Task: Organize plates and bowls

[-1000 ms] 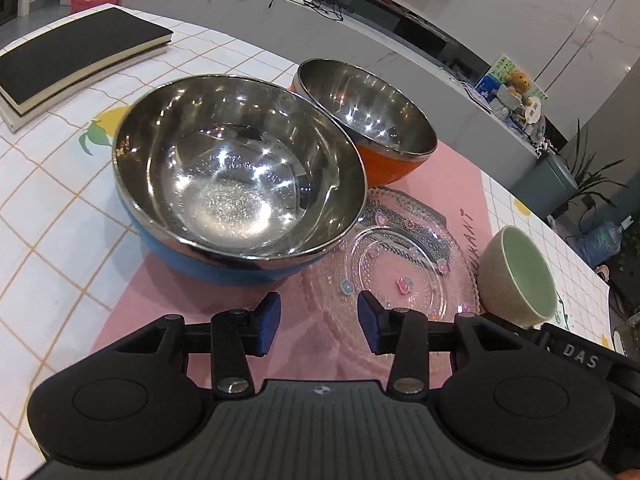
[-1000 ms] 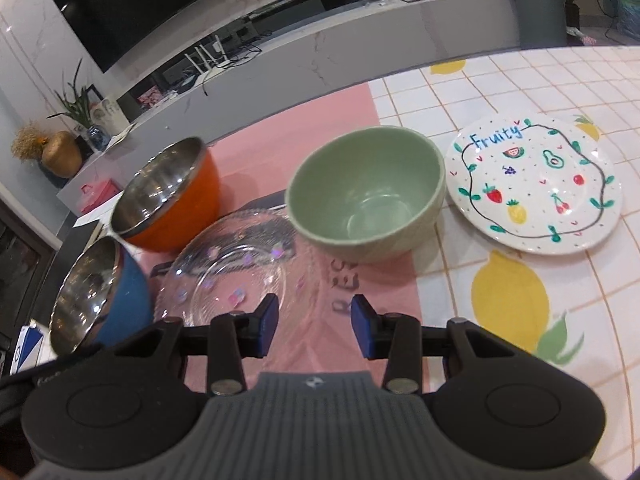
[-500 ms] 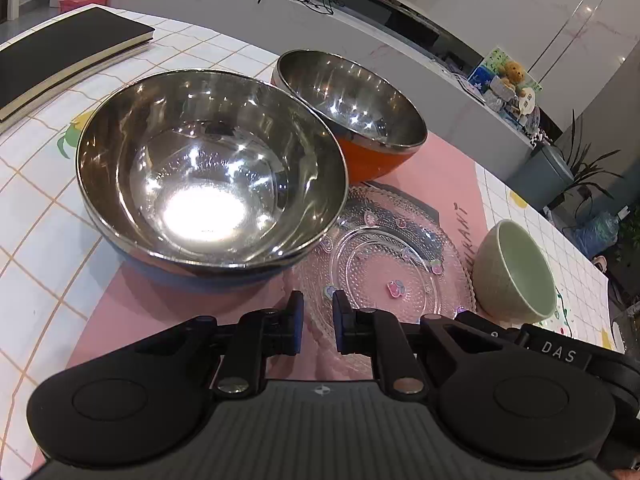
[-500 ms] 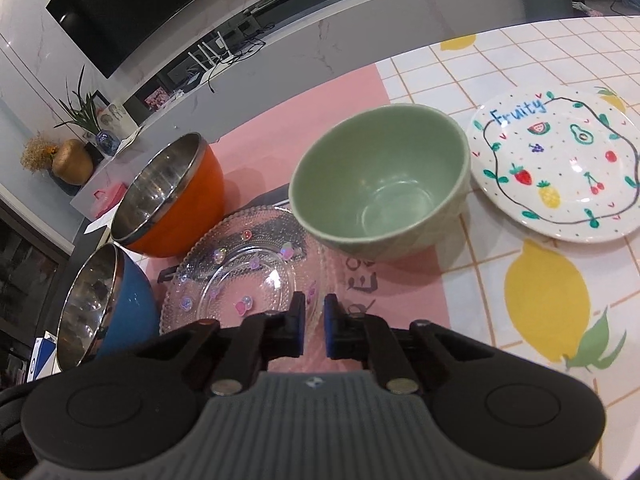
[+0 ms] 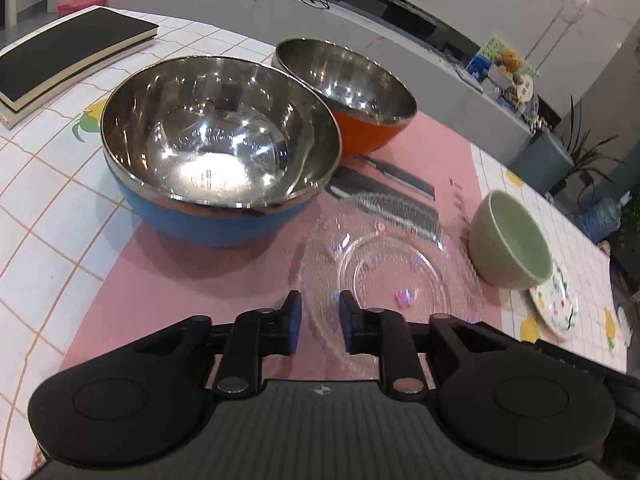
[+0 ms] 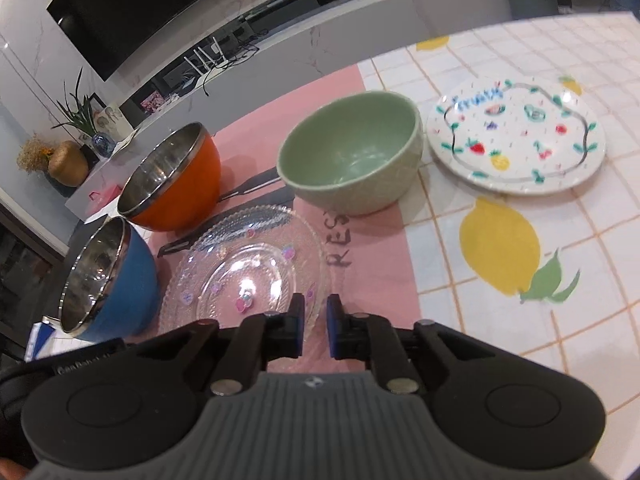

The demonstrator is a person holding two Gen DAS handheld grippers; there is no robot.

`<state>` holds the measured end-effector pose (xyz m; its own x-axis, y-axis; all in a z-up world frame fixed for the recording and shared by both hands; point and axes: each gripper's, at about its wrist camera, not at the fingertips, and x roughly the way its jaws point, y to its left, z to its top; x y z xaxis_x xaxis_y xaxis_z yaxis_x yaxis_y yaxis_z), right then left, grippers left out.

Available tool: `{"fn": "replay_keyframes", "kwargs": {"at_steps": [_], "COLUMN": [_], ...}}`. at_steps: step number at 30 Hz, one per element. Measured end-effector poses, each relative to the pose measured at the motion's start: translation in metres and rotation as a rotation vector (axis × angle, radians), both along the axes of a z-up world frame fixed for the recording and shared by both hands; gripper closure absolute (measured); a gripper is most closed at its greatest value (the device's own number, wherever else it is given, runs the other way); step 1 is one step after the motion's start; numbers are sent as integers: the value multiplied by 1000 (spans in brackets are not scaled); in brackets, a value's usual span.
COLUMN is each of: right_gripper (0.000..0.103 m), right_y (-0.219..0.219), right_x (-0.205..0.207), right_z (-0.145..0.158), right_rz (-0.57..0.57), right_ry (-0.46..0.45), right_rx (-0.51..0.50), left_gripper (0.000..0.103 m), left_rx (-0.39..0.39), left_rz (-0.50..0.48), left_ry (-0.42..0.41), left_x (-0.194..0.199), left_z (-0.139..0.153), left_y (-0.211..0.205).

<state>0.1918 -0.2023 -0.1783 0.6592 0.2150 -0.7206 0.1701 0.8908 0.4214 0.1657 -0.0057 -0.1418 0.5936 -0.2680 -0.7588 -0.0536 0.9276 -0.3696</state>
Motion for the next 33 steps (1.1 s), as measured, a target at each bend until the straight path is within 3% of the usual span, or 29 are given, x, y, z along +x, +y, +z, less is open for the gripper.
{"fn": "replay_keyframes", "kwargs": {"at_steps": [2, 13, 16, 19, 21, 33], "right_gripper": [72, 73, 78, 84, 93, 96], "right_y": [-3, -12, -10, -9, -9, -11], "right_x": [2, 21, 22, 20, 20, 8], "right_z": [0, -6, -7, -8, -8, 5], "right_rz": [-7, -1, 15, 16, 14, 31], "right_ry": [1, -17, -18, -24, -16, -24], "right_rx": [0, 66, 89, 82, 65, 77], "left_gripper": [74, 72, 84, 86, 87, 89], "left_rx": [-8, 5, 21, 32, 26, 38], "left_rz": [17, 37, 20, 25, 28, 28], "left_ry": [-2, -36, -38, -40, -34, -34], "left_x": [4, 21, 21, 20, 20, 5], "left_z": [-1, -3, -3, -1, -1, 8], "left_y": [3, 1, -2, -4, -3, -1]}}
